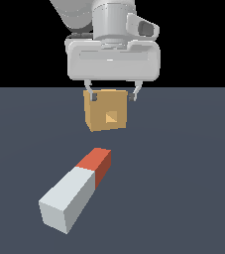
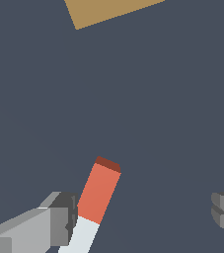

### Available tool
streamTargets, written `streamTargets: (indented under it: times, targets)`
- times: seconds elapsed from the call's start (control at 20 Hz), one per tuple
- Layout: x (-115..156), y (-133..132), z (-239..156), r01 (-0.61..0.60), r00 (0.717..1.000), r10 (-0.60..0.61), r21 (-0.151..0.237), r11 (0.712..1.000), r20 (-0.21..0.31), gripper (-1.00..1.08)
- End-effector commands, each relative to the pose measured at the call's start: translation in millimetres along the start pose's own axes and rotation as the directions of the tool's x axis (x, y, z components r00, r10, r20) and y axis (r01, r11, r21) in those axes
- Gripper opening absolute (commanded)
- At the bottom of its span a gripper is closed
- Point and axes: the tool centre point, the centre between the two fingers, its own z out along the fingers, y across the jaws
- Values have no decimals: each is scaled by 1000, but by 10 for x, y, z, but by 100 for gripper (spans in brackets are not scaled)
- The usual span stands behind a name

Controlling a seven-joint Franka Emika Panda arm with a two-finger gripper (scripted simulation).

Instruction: Insert the peg into the horizontal hole in a box.

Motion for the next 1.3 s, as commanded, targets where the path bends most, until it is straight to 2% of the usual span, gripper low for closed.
streamTargets:
  times: [0.0, 0.3, 0.6, 0.95, 1.25]
  targets:
    - [0, 0, 0, 0, 1000, 0, 0, 1000, 0, 100]
    - [-138, -45, 85, -34, 999, 34, -1, 999, -1, 100]
    - [-533, -206, 339, -134, 991, 134, -3, 991, -4, 100]
    - [-1130, -544, 759, -292, 956, 292, -6, 956, -10, 100]
    - [-1393, -738, 970, -365, 931, 365, -6, 931, -14, 100]
